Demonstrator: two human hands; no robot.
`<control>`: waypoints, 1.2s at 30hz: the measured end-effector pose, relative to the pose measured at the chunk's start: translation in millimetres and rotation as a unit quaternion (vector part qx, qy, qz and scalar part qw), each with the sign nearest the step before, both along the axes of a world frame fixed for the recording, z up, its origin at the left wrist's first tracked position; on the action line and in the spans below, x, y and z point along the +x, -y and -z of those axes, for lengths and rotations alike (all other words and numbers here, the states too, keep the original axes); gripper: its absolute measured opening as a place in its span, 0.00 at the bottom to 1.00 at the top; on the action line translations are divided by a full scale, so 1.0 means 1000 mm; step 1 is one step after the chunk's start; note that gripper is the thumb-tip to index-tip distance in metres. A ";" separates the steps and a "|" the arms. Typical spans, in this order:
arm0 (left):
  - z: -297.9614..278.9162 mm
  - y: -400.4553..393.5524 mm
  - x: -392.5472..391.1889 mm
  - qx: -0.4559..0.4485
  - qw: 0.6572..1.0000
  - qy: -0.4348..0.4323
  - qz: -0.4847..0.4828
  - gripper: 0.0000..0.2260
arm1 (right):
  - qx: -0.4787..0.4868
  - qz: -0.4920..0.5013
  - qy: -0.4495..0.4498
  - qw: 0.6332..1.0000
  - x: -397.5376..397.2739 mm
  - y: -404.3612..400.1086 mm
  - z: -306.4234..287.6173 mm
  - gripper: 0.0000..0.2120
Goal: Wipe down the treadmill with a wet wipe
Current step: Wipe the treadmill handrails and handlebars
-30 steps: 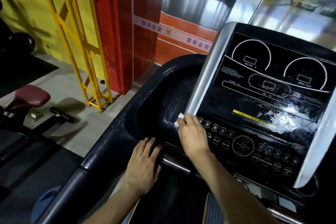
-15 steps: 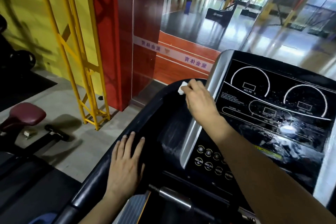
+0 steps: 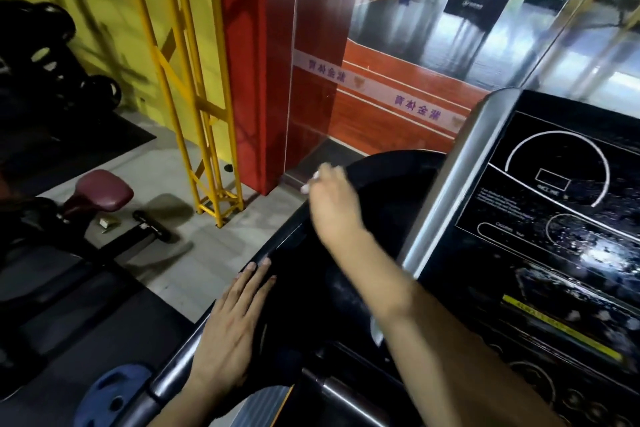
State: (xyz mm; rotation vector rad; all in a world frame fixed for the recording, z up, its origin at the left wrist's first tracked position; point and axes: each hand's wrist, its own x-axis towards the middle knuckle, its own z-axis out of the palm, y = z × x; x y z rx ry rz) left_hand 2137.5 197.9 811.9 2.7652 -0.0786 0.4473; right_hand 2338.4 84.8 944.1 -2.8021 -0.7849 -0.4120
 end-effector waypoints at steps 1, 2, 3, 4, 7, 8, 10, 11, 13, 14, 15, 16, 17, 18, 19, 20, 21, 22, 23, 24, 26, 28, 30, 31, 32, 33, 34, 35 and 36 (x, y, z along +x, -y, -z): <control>-0.001 -0.002 -0.001 -0.012 1.000 0.001 0.003 0.31 | -0.007 -0.034 -0.011 0.999 -0.014 -0.010 0.011 0.08; -0.001 -0.002 -0.001 -0.016 1.000 0.003 0.004 0.29 | -0.008 -0.059 -0.011 0.998 -0.022 -0.016 0.018 0.06; 0.000 -0.001 -0.001 -0.014 1.000 0.006 0.004 0.29 | -0.005 -0.076 -0.003 0.997 -0.022 -0.015 0.022 0.07; 0.001 -0.001 0.000 -0.010 1.000 0.007 0.002 0.28 | -0.004 -0.086 0.018 0.996 -0.018 -0.012 0.022 0.08; 0.003 0.000 0.000 -0.002 1.000 0.010 -0.013 0.25 | -0.010 -0.005 0.079 0.997 0.005 0.019 -0.007 0.10; 0.004 0.000 -0.001 -0.003 1.000 0.010 -0.017 0.25 | -0.006 0.047 0.089 0.995 0.018 0.034 -0.019 0.11; 0.004 0.001 -0.001 0.001 1.000 0.009 -0.020 0.25 | -0.022 0.137 0.106 0.985 0.046 0.062 -0.041 0.13; 0.004 0.002 -0.001 0.006 1.000 0.009 -0.022 0.25 | -0.022 0.181 0.107 0.977 0.058 0.073 -0.050 0.12; 0.004 0.002 -0.001 0.018 0.999 0.008 -0.028 0.24 | 0.018 0.230 0.097 0.968 0.068 0.079 -0.054 0.11; 0.003 0.003 -0.001 0.024 0.999 0.005 -0.031 0.24 | 0.046 0.243 0.085 0.965 0.063 0.076 -0.052 0.12; 0.003 0.003 -0.002 0.029 0.999 0.003 -0.033 0.24 | 0.073 0.240 0.075 0.965 0.054 0.069 -0.044 0.14; 0.003 0.003 -0.002 0.032 0.999 0.001 -0.034 0.25 | 0.091 0.221 0.067 0.969 0.041 0.059 -0.032 0.16; 0.002 0.004 -0.002 0.035 0.999 0.001 -0.034 0.25 | 0.097 0.185 0.056 0.976 0.026 0.046 -0.016 0.18; 0.001 0.004 -0.001 0.037 0.999 0.002 -0.032 0.25 | 0.096 0.139 0.048 0.984 0.008 0.032 0.001 0.19; 0.001 0.004 0.000 0.039 0.999 0.001 -0.029 0.25 | 0.091 0.095 0.043 0.990 -0.012 0.017 0.018 0.19; 0.001 0.004 0.000 0.039 0.999 -0.001 -0.026 0.26 | 0.085 0.060 0.039 0.994 -0.031 0.004 0.031 0.18; 0.002 0.003 0.000 0.039 0.999 -0.002 -0.024 0.26 | 0.077 0.030 0.041 0.996 -0.044 -0.004 0.040 0.17; 0.002 0.002 0.000 0.038 0.999 -0.004 -0.024 0.26 | 0.061 0.008 0.047 0.997 -0.052 -0.007 0.045 0.16; 0.001 0.002 -0.001 0.036 0.999 -0.008 -0.025 0.27 | 0.046 -0.005 0.055 0.997 -0.053 -0.003 0.047 0.16; 0.000 0.002 -0.002 0.034 0.999 -0.010 -0.026 0.27 | 0.039 -0.002 0.066 0.997 -0.047 0.005 0.044 0.17; 0.000 0.003 -0.002 0.033 0.999 0.000 -0.028 0.25 | 0.052 0.049 0.083 0.994 -0.024 0.025 0.033 0.18; 0.000 0.003 -0.001 0.032 0.999 0.005 -0.028 0.24 | 0.089 0.097 0.076 0.988 0.000 0.040 0.019 0.17; 0.001 0.004 0.000 0.034 0.999 0.005 -0.028 0.24 | 0.139 0.101 0.074 0.982 0.008 0.041 0.014 0.15; 0.002 0.004 0.000 0.036 0.999 0.006 -0.028 0.24 | 0.152 0.097 0.070 0.981 0.003 0.035 0.016 0.14; 0.002 0.003 -0.001 0.039 0.999 0.007 -0.029 0.24 | 0.156 0.088 0.065 0.982 -0.007 0.028 0.021 0.14; 0.003 0.004 -0.001 0.040 0.999 0.009 -0.028 0.24 | 0.161 0.074 0.056 0.983 -0.020 0.023 0.029 0.13; 0.003 0.004 -0.002 0.040 0.999 0.012 -0.027 0.24 | 0.170 0.064 0.042 0.982 -0.032 0.020 0.037 0.13; 0.003 0.004 -0.002 0.038 0.999 0.015 -0.025 0.24 | 0.187 0.069 0.025 0.980 -0.043 0.022 0.044 0.13; 0.003 0.004 -0.001 0.037 0.999 0.015 -0.022 0.24 | 0.206 0.089 0.016 0.974 -0.051 0.027 0.050 0.13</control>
